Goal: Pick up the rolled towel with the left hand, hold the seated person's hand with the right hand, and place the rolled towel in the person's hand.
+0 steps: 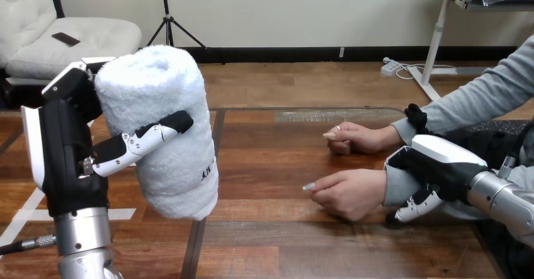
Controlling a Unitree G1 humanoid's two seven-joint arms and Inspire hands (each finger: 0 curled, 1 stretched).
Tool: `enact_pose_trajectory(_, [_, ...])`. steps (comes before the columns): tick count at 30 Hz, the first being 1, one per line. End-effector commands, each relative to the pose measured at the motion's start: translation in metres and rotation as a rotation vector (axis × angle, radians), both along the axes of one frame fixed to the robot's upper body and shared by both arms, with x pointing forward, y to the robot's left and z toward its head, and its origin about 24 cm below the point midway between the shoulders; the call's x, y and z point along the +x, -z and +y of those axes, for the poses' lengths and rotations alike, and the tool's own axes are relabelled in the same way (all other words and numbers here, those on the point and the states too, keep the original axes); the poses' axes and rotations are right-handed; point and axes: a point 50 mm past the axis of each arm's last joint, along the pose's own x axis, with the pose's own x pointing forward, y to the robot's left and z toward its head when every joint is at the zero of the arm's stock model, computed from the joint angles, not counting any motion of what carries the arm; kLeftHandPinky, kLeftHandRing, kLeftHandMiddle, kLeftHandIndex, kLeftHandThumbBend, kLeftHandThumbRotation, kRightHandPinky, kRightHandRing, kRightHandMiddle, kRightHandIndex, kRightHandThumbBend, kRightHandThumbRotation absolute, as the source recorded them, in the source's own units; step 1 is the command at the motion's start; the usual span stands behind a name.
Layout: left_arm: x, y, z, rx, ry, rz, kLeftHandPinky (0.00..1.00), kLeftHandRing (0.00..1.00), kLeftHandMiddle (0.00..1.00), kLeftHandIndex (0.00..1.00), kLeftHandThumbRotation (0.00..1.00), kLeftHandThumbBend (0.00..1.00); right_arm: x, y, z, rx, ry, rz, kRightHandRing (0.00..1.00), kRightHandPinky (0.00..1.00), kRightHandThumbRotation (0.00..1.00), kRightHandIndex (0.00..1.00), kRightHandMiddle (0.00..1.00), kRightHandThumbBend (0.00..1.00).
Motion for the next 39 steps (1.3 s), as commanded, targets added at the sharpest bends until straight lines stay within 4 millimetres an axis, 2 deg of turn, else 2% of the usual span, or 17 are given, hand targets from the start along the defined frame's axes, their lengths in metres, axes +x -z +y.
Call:
enact_pose_trajectory(1, [0.0068,-0.0197,-0.0045,0.006,0.024,-0.103,0.32,0.37,0.42,0.44,0.0,0.66,0.0085,-0.0184,-0.0017,0.026,0.007,-0.102,0.38,0.35,0.12,0.44,0.43,0.64])
enact_pose_trajectory(24, [0.0061,-0.0186,-0.0048,0.005,0.024,-0.101,0.31,0.36,0.41,0.44,0.0,0.66,0.0076,-0.0203,0.0031,0.068,-0.008,-0.183,0.27,0.23,0.16,0.32,0.32,0.53])
enact_pose_trajectory(39, [0.0065,-0.0167,-0.0055,0.003,0.023,-0.095,0.31,0.36,0.41,0.43,0.0,0.66,0.0086,-0.0234,0.004,0.099,-0.01,-0.188,0.22,0.18,0.27,0.28,0.28,0.49])
